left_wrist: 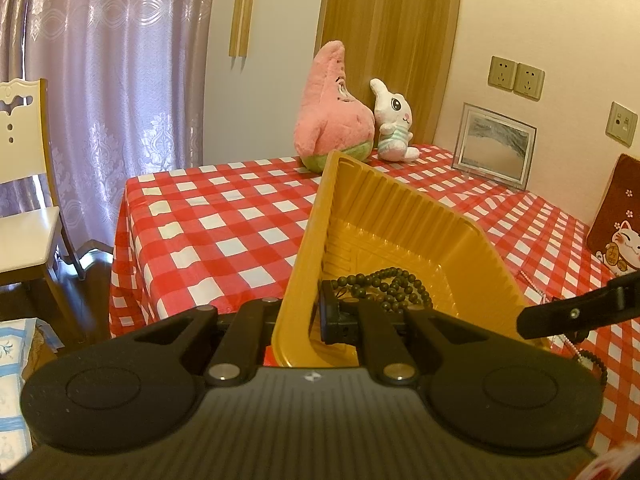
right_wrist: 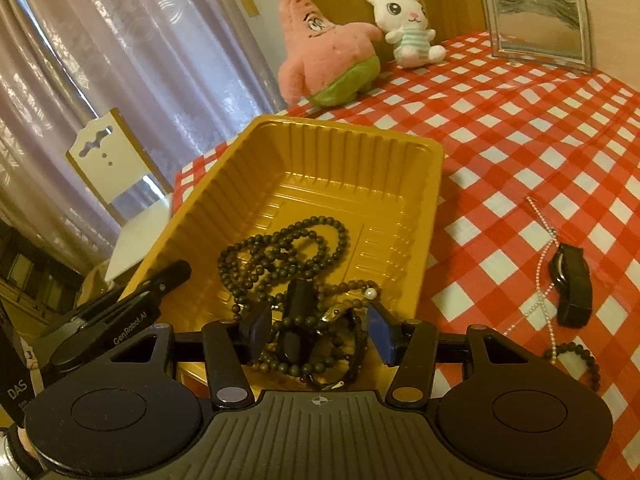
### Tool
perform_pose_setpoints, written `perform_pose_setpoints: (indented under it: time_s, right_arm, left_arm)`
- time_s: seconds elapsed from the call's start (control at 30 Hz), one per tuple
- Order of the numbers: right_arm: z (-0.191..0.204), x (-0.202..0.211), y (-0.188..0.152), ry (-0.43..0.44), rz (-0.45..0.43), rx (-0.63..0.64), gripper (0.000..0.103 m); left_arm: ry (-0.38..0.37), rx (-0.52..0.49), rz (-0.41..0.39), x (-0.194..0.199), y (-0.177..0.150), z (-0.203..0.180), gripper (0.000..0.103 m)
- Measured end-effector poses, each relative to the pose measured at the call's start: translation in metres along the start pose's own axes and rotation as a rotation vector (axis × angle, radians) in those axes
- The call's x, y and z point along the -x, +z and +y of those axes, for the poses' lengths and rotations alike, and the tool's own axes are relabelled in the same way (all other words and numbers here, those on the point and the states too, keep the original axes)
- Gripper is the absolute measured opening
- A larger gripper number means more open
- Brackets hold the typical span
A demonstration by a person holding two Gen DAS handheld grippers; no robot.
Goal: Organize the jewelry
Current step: 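Lower the bead necklace into the tray and open the right gripper, then move the right gripper to the dark bead bracelet and grasp it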
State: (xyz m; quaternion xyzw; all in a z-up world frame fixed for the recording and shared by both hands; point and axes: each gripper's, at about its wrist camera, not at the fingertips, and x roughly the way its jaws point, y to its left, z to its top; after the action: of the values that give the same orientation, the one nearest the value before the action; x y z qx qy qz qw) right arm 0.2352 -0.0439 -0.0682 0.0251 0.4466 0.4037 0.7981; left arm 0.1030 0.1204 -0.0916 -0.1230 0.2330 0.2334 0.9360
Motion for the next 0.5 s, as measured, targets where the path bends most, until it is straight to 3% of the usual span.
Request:
perform_pose_setpoints:
  time_s: [0.5]
  right_arm:
    - [-0.032,0.034,-0.021,-0.070,-0.029,-0.024,0.054]
  left_arm:
    - [0.002,0.000,0.003,0.000,-0.002,0.001,0.007]
